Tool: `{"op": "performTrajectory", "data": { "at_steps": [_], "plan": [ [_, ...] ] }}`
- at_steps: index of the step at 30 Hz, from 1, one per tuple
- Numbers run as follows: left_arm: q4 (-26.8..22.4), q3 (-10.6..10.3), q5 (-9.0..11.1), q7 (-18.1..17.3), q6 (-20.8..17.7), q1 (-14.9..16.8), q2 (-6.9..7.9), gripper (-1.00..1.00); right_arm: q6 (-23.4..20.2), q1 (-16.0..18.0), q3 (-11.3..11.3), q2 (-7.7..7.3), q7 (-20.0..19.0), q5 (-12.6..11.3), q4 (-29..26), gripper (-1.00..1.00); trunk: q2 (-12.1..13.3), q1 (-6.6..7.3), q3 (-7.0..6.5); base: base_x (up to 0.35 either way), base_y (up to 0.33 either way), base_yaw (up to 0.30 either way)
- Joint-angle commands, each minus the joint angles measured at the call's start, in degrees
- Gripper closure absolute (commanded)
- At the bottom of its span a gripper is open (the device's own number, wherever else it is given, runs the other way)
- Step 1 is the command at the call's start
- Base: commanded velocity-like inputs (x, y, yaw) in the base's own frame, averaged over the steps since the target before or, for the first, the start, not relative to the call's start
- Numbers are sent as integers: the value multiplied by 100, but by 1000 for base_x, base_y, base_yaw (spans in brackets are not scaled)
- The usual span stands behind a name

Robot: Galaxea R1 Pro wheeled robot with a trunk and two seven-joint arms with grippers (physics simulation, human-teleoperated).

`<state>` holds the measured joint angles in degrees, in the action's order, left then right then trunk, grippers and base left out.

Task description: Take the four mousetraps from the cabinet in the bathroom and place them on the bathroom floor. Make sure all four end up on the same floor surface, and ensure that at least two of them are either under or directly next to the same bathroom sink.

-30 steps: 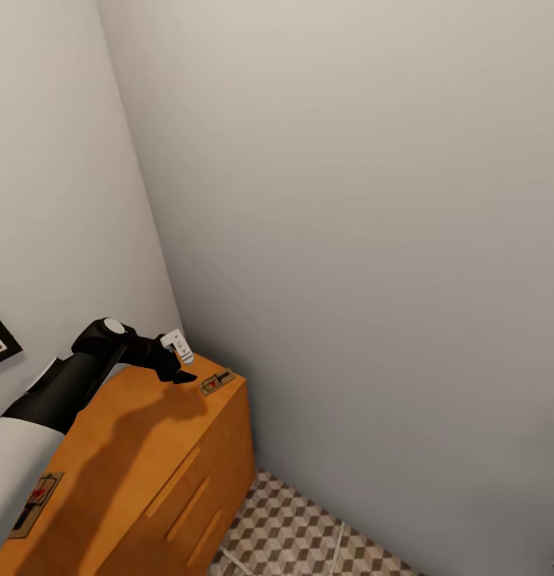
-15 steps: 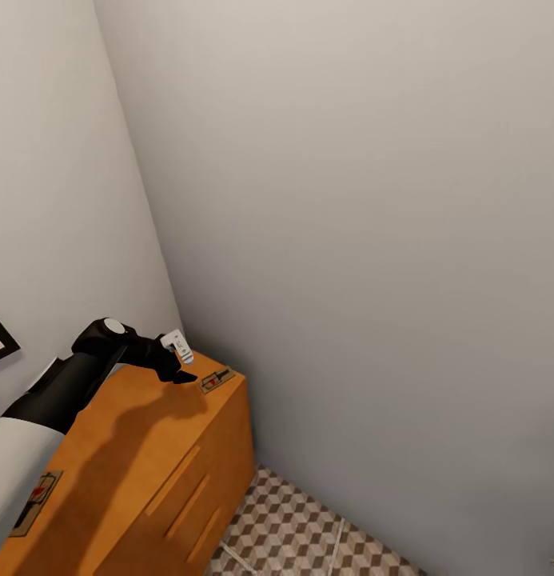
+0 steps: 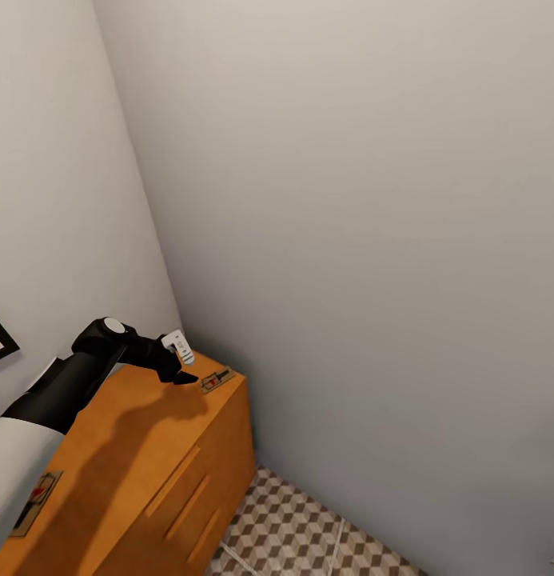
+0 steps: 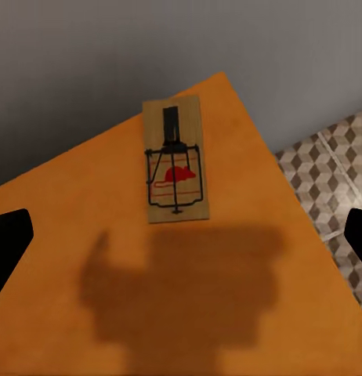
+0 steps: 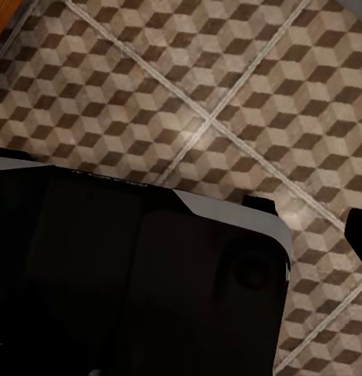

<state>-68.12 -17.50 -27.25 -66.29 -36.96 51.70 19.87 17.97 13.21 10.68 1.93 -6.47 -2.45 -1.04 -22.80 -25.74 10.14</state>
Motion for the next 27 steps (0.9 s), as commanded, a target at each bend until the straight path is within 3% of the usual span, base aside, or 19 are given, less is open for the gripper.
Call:
{"op": "performTrajectory", "data": {
  "at_steps": [1, 27],
  "plan": [
    [-8, -8, -26, -31, -48, 7, 2, -100, 22, 6, 22, 0, -17, -27, 8, -100, -11, -4, 12, 115, 0, 0],
    [9, -17, -26, -33, -48, 7, -77, -100, 22, 6, 22, 0, -15, -27, 8, -100, -11, -4, 12, 41, 0, 0]
  ]
}}
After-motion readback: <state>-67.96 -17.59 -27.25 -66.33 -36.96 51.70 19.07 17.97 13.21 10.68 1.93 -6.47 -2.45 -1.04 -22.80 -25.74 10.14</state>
